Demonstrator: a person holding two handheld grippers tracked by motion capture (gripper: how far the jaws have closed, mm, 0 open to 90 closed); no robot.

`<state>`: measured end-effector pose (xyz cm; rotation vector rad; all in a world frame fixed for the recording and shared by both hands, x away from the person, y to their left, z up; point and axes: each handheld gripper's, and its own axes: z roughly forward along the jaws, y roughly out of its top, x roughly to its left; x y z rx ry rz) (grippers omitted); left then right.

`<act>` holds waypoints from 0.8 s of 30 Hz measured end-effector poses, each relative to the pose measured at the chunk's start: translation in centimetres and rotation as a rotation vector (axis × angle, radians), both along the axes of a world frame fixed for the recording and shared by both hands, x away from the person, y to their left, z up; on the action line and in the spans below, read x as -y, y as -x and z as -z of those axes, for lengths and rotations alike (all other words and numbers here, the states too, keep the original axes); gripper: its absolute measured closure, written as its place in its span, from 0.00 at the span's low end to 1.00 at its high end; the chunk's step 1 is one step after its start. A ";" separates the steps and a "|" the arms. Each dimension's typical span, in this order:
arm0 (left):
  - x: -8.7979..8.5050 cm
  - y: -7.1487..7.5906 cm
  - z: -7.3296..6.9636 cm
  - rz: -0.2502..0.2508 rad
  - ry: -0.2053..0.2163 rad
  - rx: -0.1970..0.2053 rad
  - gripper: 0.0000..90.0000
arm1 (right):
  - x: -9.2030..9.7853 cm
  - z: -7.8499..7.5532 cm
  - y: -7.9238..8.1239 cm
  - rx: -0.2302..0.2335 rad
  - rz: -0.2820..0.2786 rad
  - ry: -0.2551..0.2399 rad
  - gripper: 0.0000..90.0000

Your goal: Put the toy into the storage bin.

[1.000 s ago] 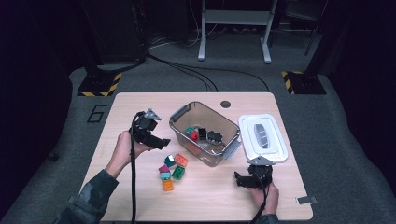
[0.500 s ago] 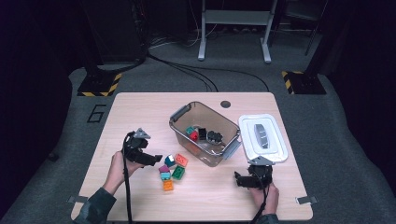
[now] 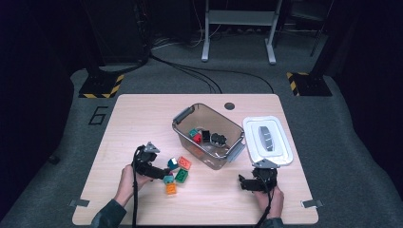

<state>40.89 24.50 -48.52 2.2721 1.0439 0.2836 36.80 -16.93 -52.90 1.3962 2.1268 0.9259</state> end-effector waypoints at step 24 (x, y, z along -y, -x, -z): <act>0.7 -0.3 0.9 -0.005 -0.012 -0.004 0.17 | 0.0 0.0 0.0 0.000 0.000 0.000 0.06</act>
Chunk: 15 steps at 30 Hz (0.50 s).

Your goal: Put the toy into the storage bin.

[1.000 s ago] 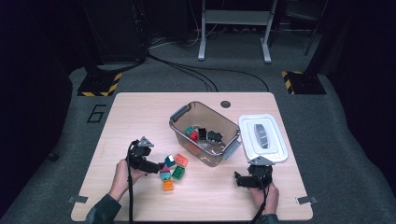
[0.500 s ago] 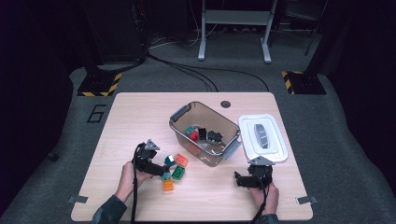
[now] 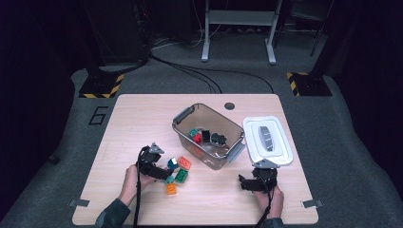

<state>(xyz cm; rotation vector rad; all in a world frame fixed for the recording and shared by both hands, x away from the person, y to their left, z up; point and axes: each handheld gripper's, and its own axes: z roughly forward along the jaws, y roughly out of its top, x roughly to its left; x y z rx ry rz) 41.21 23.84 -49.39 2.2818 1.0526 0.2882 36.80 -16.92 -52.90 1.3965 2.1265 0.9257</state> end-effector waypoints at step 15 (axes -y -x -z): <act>-2.2 1.1 0.5 -0.009 -0.020 0.019 0.45 | 0.0 0.0 0.0 0.000 0.000 0.000 0.06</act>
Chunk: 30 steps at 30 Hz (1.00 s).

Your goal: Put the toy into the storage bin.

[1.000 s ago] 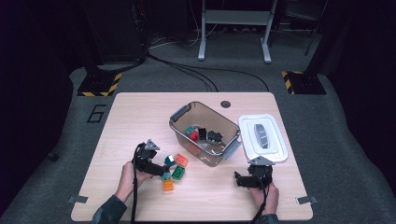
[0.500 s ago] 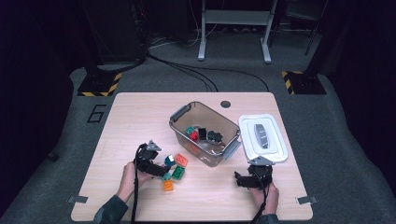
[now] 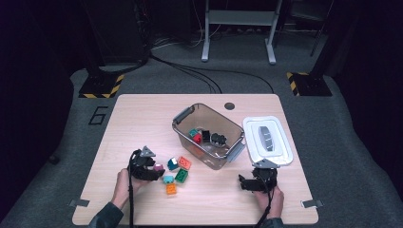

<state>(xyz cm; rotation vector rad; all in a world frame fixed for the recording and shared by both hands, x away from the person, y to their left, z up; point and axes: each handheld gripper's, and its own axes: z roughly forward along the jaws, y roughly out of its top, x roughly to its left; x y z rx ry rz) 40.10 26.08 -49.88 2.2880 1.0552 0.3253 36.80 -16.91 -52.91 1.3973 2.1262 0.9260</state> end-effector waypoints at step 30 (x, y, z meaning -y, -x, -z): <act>1.1 -1.4 0.6 0.012 0.046 0.064 0.43 | 0.0 0.0 0.0 0.000 0.000 0.000 0.06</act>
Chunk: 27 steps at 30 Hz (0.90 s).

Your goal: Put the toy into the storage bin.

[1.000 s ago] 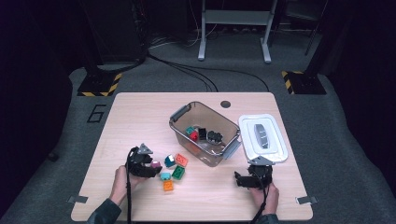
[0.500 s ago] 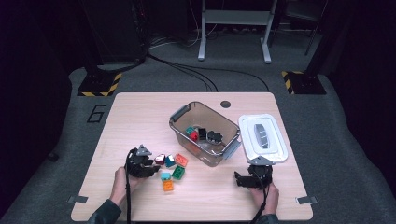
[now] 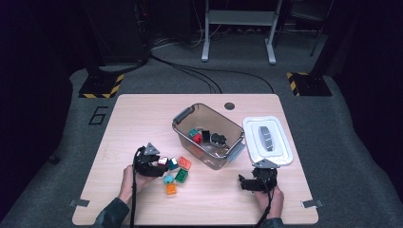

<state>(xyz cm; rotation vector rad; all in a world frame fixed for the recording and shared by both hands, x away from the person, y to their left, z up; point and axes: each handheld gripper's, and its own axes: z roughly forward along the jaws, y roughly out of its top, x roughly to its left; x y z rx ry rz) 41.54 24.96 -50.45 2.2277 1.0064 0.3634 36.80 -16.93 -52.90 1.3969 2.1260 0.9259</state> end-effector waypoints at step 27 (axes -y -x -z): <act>-1.1 0.3 -2.5 0.025 0.037 0.033 0.63 | 0.0 0.0 0.0 0.000 0.000 0.000 0.06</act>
